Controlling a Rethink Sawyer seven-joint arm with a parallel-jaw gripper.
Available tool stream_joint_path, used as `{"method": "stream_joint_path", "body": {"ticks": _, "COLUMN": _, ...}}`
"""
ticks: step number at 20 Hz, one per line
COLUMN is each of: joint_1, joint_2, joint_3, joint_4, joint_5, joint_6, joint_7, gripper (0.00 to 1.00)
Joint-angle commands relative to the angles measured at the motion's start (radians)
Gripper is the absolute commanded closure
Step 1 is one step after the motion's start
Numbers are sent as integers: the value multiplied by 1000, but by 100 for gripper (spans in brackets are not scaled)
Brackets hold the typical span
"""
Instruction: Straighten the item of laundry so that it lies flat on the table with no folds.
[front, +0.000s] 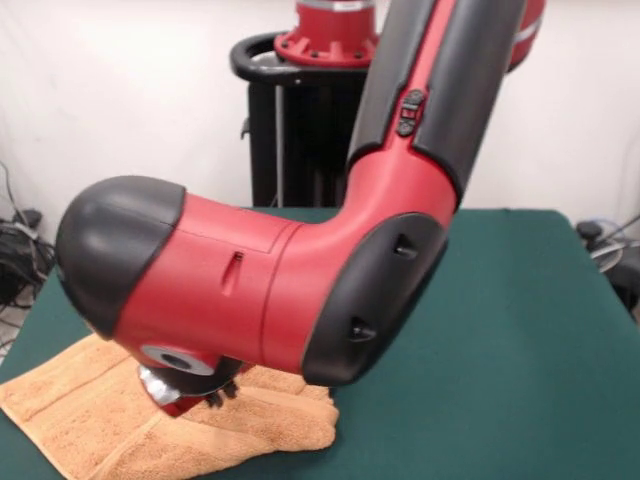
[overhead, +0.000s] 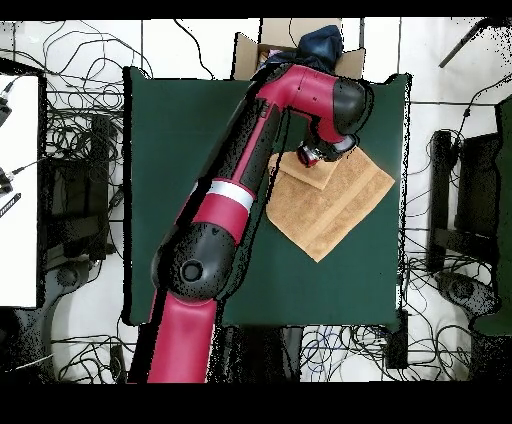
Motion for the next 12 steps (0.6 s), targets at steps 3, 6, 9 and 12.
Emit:
{"method": "stream_joint_path", "body": {"ticks": 3, "joint_1": -1, "joint_2": 43, "joint_3": -26, "joint_4": 42, "joint_5": 25, "joint_6": -70, "joint_7": 345, "gripper": 100}}
{"method": "stream_joint_path", "body": {"ticks": 6, "joint_1": 1, "joint_2": 41, "joint_3": -29, "joint_4": 55, "joint_5": 20, "joint_6": -29, "joint_7": 312, "gripper": 100}}
{"method": "stream_joint_path", "body": {"ticks": 9, "joint_1": 1, "joint_2": 45, "joint_3": -36, "joint_4": 63, "joint_5": 8, "joint_6": 22, "joint_7": 284, "gripper": 100}}
{"method": "stream_joint_path", "body": {"ticks": 12, "joint_1": 7, "joint_2": 73, "joint_3": -45, "joint_4": 84, "joint_5": -10, "joint_6": 63, "joint_7": 268, "gripper": 100}}
